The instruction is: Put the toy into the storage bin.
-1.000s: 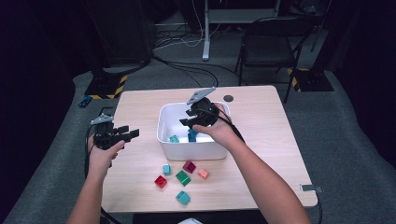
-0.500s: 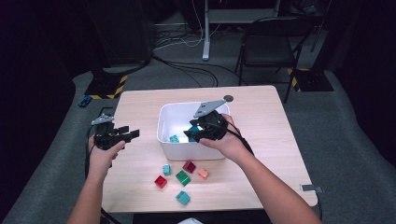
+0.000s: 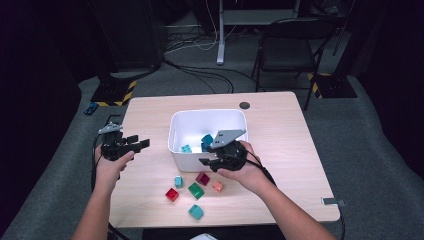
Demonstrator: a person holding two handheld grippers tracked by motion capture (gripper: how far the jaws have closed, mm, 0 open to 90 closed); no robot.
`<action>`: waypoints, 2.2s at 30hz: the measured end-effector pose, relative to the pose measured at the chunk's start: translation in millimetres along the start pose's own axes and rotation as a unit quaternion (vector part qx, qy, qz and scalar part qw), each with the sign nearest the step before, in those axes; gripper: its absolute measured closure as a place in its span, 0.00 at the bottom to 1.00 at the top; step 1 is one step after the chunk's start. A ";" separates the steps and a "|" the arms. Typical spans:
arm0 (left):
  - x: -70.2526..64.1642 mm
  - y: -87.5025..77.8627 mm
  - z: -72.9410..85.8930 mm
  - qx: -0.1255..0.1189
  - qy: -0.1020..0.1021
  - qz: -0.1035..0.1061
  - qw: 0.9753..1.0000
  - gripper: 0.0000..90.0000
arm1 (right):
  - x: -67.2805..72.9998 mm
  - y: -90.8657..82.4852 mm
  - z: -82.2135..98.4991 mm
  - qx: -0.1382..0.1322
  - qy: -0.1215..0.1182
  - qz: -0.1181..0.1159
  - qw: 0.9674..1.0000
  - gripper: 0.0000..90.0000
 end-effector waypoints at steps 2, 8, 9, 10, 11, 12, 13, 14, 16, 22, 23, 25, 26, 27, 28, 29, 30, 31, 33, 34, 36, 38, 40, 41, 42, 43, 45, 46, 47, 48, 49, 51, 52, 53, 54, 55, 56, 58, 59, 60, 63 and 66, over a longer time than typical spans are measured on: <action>0.4 -0.3 0.4 0.002 -0.001 0.000 1.000 0.43 | 3.1 3.3 4.8 0.003 -0.007 0.000 1.000 0.60; 1.0 -0.4 0.0 -0.002 0.000 0.000 1.000 0.43 | 12.7 13.2 22.0 0.009 -0.002 -0.007 1.000 0.61; 0.8 -0.6 0.3 0.000 0.000 0.000 1.000 0.43 | 13.6 15.0 25.5 0.011 0.000 -0.007 1.000 0.61; 0.5 -0.6 0.4 0.000 -0.001 0.000 1.000 0.43 | 14.6 16.9 29.1 0.012 0.001 -0.008 1.000 0.61; 0.5 -0.3 0.2 -0.003 0.000 0.000 1.000 0.43 | 15.8 18.5 32.9 0.014 0.003 -0.012 1.000 0.62; 0.6 -1.0 0.1 -0.001 0.000 0.001 1.000 0.43 | 17.0 20.0 36.6 0.016 0.003 -0.015 1.000 0.62; 0.7 -1.2 0.0 -0.002 0.000 0.000 1.000 0.43 | 18.3 21.4 40.1 0.019 0.004 -0.015 1.000 0.63; 0.9 -1.2 0.1 -0.001 0.000 0.000 1.000 0.43 | 20.2 22.6 43.7 0.022 0.008 -0.015 1.000 0.63; 1.0 -1.2 0.3 0.000 -0.001 0.000 1.000 0.43 | 22.7 24.6 50.8 0.027 0.013 -0.014 0.999 0.63; -0.1 -0.4 0.8 0.002 -0.002 0.000 1.000 0.43 | 24.6 31.9 72.4 0.041 0.023 -0.006 0.999 0.62; 0.0 -0.4 0.9 0.002 -0.002 0.000 1.000 0.43 | 24.4 32.9 75.7 0.043 0.024 -0.005 0.999 0.62; 0.1 -0.5 0.9 0.002 -0.002 0.000 1.000 0.43 | 24.8 34.6 81.9 0.048 0.028 -0.002 0.998 0.62; 0.1 -0.4 0.9 0.002 -0.002 0.000 1.000 0.43 | 24.4 35.2 85.0 0.050 0.027 -0.001 0.998 0.62; 0.2 -0.2 0.9 0.001 -0.001 0.000 1.000 0.43 | 24.5 36.1 87.8 0.053 0.029 0.001 0.998 0.62; 0.1 0.0 1.0 0.002 -0.001 0.000 1.000 0.43 | 24.3 36.8 90.8 0.056 0.029 0.003 0.998 0.62; 0.1 0.2 1.1 0.003 -0.001 0.000 1.000 0.43 | 24.5 37.7 93.3 0.057 0.031 0.005 0.998 0.62; 0.0 0.3 1.2 0.003 -0.001 -0.001 1.000 0.43 | 24.5 38.2 96.3 0.062 0.033 0.006 0.998 0.62; 0.1 0.4 1.2 0.003 0.000 0.000 1.000 0.43 | 23.8 39.3 98.9 0.062 0.028 0.007 0.998 0.62; 0.0 0.4 1.2 0.002 -0.001 -0.001 1.000 0.43 | 23.9 40.8 104.0 0.068 0.035 0.009 0.997 0.62; 0.1 0.4 1.2 0.002 -0.001 -0.001 1.000 0.43 | 23.6 41.4 106.5 0.071 0.036 0.011 0.997 0.62; 0.2 0.4 1.4 0.003 -0.001 -0.001 1.000 0.43 | 23.1 42.7 110.9 0.074 0.041 0.013 0.996 0.62; 0.2 0.5 1.7 0.005 -0.001 0.000 1.000 0.43 | 22.1 43.7 115.1 0.076 0.047 0.014 0.996 0.62; 0.1 1.1 1.9 0.004 -0.001 -0.001 1.000 0.43 | 20.5 44.6 119.1 0.077 0.048 0.014 0.996 0.62; 0.0 1.6 1.8 0.003 -0.002 -0.001 1.000 0.43 | 20.4 44.9 121.0 0.079 0.053 0.016 0.995 0.62; 0.1 2.1 1.5 0.000 0.000 -0.001 1.000 0.43 | 19.6 45.3 122.9 0.081 0.053 0.018 0.995 0.62; -0.3 2.0 1.8 0.001 -0.001 -0.001 1.000 0.43 | 19.4 45.4 124.7 0.083 0.055 0.017 0.995 0.62; -0.2 1.8 1.9 0.003 -0.001 -0.001 1.000 0.43 | 18.7 46.5 127.2 0.084 0.060 0.021 0.994 0.62; -0.1 1.8 1.9 0.003 -0.001 -0.001 1.000 0.43 | 17.7 47.3 128.7 0.084 0.055 0.022 0.995 0.62; 0.0 1.8 1.9 0.003 -0.001 -0.001 1.000 0.43 | 18.5 47.3 130.4 0.089 0.060 0.025 0.994 0.62; 0.0 1.8 1.9 0.002 -0.001 -0.001 1.000 0.43 | 18.1 48.0 131.9 0.090 0.056 0.026 0.994 0.62; -0.3 1.5 2.0 0.004 -0.003 -0.001 1.000 0.43 | 18.6 48.3 133.5 0.095 0.058 0.026 0.993 0.62; -0.3 1.4 2.0 0.003 -0.003 0.000 1.000 0.43 | 18.6 49.2 134.8 0.094 0.055 0.028 0.994 0.62; -0.2 1.2 2.1 0.005 -0.002 0.000 1.000 0.43 | 19.1 49.7 137.4 0.099 0.055 0.029 0.993 0.62; -0.2 1.2 2.1 0.005 -0.002 0.000 1.000 0.43 | 19.7 49.9 138.4 0.101 0.058 0.030 0.993 0.63; -0.2 1.1 2.1 0.005 -0.003 -0.001 1.000 0.43 | 19.7 50.0 138.9 0.101 0.054 0.030 0.993 0.64; -0.3 1.0 2.1 0.005 -0.003 0.000 1.000 0.43 | 19.8 50.0 139.3 0.101 0.052 0.029 0.993 0.65; 0.0 1.0 1.9 0.004 -0.001 -0.001 1.000 0.43 | 20.0 49.8 139.7 0.102 0.056 0.030 0.993 0.66; 0.0 1.0 1.9 0.004 -0.002 -0.001 1.000 0.43 | 20.3 49.6 140.7 0.103 0.060 0.029 0.992 0.68; 0.0 1.0 1.9 0.004 -0.002 -0.001 1.000 0.43 | 20.3 49.6 140.7 0.103 0.060 0.029 0.992 0.68; -0.3 1.2 2.0 0.003 -0.002 0.000 1.000 0.43 | 19.9 49.5 141.6 0.103 0.059 0.029 0.993 0.69; -0.6 1.3 2.0 0.003 -0.003 0.000 1.000 0.43 | 19.0 49.6 143.2 0.103 0.055 0.028 0.993 0.72; -0.2 1.2 1.9 0.003 -0.002 -0.001 1.000 0.43 | 19.3 49.4 143.9 0.106 0.059 0.028 0.992 0.73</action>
Point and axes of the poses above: each handheld gripper's, and its own axes: y roughly forward along the jaws, z roughly out of its underside, x roughly to its left, the point moved 5 cm from there along y, roughly forward along the jaws, and after that the axes turned 8 degrees about z, right-handed, at the moved point
